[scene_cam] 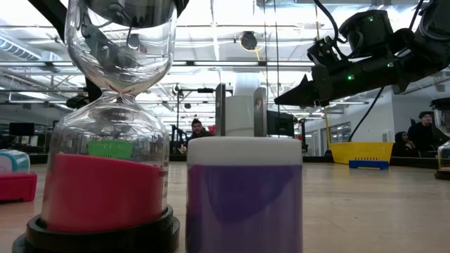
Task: Pick & Place Office items
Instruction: Put the blue hourglass timer into the green bin
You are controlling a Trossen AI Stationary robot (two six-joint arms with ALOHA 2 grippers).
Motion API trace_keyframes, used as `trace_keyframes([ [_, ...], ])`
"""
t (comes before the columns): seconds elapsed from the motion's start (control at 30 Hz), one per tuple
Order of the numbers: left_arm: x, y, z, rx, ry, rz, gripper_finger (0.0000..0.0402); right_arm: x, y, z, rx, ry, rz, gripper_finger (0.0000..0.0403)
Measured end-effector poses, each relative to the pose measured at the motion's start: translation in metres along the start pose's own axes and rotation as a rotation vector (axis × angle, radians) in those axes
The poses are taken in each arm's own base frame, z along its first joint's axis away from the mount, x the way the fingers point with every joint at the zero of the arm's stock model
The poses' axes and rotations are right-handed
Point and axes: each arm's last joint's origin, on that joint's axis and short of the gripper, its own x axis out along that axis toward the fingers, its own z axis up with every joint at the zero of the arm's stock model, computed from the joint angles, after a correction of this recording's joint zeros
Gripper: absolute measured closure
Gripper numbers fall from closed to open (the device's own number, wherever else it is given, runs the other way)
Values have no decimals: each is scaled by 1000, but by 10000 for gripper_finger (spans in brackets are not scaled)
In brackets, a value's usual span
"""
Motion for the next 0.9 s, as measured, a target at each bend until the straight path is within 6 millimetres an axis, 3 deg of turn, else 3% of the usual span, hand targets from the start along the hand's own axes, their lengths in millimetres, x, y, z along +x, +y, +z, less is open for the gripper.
trace_keyframes([
  [0.2,-1,0,-1,48,16,-3,95,0,0,0,-1,0,0,399],
  [0.53,-18,-1,7,204,92,28,146,0,0,0,-3,0,0,399],
  [0.7,-28,-2,7,303,153,43,188,0,0,0,-3,0,-1,399],
  [0.9,-38,-13,2,450,169,-3,273,0,0,0,-3,0,-1,399],
])
